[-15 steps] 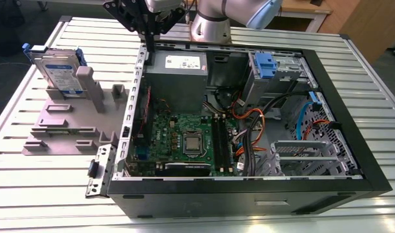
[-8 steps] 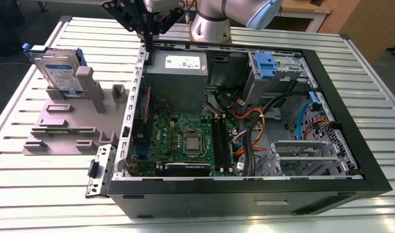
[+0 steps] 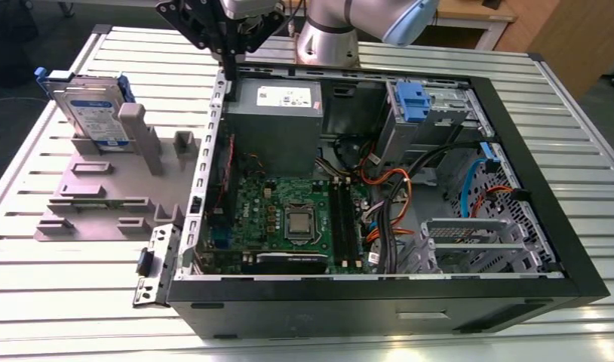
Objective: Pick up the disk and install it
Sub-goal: 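Reach for the disk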
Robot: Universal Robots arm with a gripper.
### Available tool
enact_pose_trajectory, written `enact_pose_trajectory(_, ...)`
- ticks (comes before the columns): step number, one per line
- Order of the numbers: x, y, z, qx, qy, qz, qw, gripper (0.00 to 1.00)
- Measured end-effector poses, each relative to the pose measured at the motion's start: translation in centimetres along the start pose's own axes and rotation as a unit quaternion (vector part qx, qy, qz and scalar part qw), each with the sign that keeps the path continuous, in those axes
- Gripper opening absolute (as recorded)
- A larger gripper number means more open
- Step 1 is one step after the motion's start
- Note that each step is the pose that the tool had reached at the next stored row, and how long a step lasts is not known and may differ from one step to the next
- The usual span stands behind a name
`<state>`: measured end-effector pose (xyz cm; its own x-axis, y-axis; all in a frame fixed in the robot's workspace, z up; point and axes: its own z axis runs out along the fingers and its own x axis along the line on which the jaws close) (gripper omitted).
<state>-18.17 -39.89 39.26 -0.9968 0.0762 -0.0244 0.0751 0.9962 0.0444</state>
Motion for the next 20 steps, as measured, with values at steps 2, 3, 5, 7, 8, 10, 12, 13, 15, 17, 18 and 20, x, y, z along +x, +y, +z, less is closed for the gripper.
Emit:
enact_pose_trajectory(2, 0.06, 0.0, 0.0, 0.0, 0.0, 0.0, 1.0, 0.11)
enact_pose_trajectory(3, 0.09, -0.01, 0.0, 0.0, 0.0, 0.0, 1.0, 0.11)
enact_pose_trajectory(5, 0.14, -0.01, 0.0, 0.0, 0.0, 0.0, 1.0, 0.11)
enact_pose_trajectory(7, 0.18, -0.01, -0.01, 0.0, 0.0, 0.0, 1.0, 0.11)
enact_pose_trajectory(8, 0.2, -0.01, -0.01, 0.0, 0.0, 0.0, 1.0, 0.11)
enact_pose_trajectory(10, 0.29, -0.02, -0.01, 0.0, 0.0, 0.0, 1.0, 0.11)
enact_pose_trajectory(12, 0.32, -0.02, -0.01, 0.0, 0.0, 0.0, 1.0, 0.11)
enact_pose_trajectory(13, 0.34, -0.03, -0.01, 0.0, 0.0, 0.0, 1.0, 0.11)
enact_pose_trajectory(15, 0.42, -0.03, -0.01, 0.0, 0.0, 0.0, 1.0, 0.11)
enact_pose_trajectory(17, 0.51, -0.04, -0.01, 0.0, 0.0, 0.0, 1.0, 0.11)
enact_pose_trajectory(18, 0.57, -0.04, -0.02, 0.0, 0.0, 0.0, 1.0, 0.11)
enact_pose_trajectory(20, 0.69, -0.05, -0.02, 0.0, 0.0, 0.0, 1.0, 0.11)
